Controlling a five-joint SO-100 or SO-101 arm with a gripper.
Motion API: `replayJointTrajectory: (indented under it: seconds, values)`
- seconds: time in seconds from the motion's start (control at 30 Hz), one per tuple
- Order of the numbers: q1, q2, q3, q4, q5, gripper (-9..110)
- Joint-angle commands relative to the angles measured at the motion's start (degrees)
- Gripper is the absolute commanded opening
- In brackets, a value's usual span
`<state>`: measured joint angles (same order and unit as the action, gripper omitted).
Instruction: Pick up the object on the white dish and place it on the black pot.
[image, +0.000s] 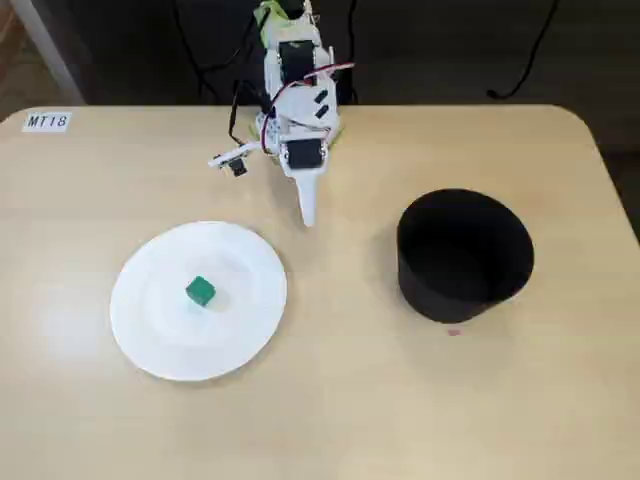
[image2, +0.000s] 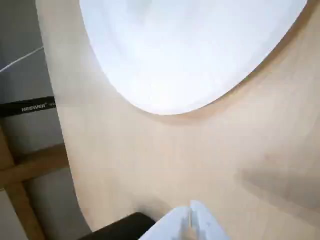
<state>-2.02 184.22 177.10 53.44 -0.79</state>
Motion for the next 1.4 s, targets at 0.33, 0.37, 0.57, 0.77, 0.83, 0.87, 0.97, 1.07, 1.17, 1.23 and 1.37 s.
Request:
replayJointTrajectory:
  seconds: [0.33,0.37,0.57,0.77,0.83,0.87,0.97,1.07,1.17,1.23,1.37]
  values:
    - [-0.5,6.6,-1.4,-0.9,-0.7,0]
    - [-0.5,6.6,-1.4,-0.9,-0.8,0]
    - [-1.6,6.6,-3.0,0.2,-1.7,0]
    - [-1.1,1.4,-16.4,4.0,-1.6,0]
    - [-1.8,-5.3,-21.6,3.2,-1.6,0]
    - [-2.0,-8.7,-24.5,3.0,-1.5,0]
    - [-2.5,-18.6,-33.6,2.5,-1.2,0]
    - [-3.1,-28.9,-43.2,2.6,-1.1,0]
    - [-3.4,-39.6,-52.8,4.8,-1.0,0]
    - [-4.0,-46.7,-58.2,6.2,-0.5,0]
    - [-5.4,-60.9,-67.9,9.7,-0.4,0]
